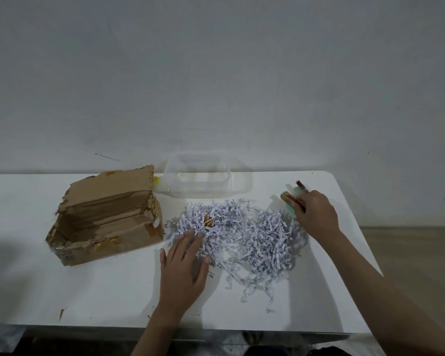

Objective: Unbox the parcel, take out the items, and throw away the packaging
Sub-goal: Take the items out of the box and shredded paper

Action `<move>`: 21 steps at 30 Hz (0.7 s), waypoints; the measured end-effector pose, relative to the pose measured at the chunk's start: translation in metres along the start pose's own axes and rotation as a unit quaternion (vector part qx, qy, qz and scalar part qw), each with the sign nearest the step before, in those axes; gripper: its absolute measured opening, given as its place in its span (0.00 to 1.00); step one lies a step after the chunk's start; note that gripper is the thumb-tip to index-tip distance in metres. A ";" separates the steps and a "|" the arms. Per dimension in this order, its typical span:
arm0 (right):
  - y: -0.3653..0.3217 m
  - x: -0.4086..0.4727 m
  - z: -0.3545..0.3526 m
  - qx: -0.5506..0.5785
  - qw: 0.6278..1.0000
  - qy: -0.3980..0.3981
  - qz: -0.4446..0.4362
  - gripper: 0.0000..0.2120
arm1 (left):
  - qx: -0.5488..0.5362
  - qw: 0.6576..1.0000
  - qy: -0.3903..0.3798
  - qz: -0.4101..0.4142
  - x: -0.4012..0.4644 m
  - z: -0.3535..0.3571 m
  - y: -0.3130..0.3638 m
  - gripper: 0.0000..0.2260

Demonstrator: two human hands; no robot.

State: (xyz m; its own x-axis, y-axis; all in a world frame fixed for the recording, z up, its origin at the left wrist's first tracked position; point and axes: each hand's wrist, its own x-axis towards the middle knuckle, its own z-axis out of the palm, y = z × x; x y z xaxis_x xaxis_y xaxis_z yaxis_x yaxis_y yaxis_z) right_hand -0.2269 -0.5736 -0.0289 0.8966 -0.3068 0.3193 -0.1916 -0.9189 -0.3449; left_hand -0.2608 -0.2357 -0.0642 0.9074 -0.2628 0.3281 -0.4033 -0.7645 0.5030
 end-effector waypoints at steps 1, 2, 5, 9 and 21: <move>-0.002 -0.003 -0.001 0.006 1.000 0.018 -0.003 0.15 | -0.003 1.000 0.019 0.017 0.000 -0.001 0.001 0.21; -0.005 -0.006 -0.004 0.023 0.999 0.040 -0.002 0.13 | -0.003 0.998 0.045 0.037 0.000 -0.002 0.002 0.21; -0.018 -0.026 -0.010 0.150 0.985 0.090 -0.008 0.11 | -0.010 0.991 0.123 0.049 0.004 -0.007 0.006 0.20; -0.034 -0.066 -0.012 0.292 0.956 0.007 -0.040 0.28 | -0.055 0.994 0.089 -0.026 0.023 -0.012 0.002 0.29; -0.077 -0.074 0.028 0.259 0.949 -0.169 -0.055 0.41 | -0.153 0.983 -0.074 -0.073 0.066 0.023 0.015 0.35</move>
State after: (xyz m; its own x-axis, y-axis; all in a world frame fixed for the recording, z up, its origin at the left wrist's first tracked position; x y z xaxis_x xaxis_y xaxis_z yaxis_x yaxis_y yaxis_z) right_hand -0.2672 -0.4734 -0.0505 0.9935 -0.0380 0.1075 0.0547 -0.6685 -0.7417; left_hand -0.2047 -0.2781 -0.0537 0.9562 -0.2645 0.1257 -0.2641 -0.5935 0.7603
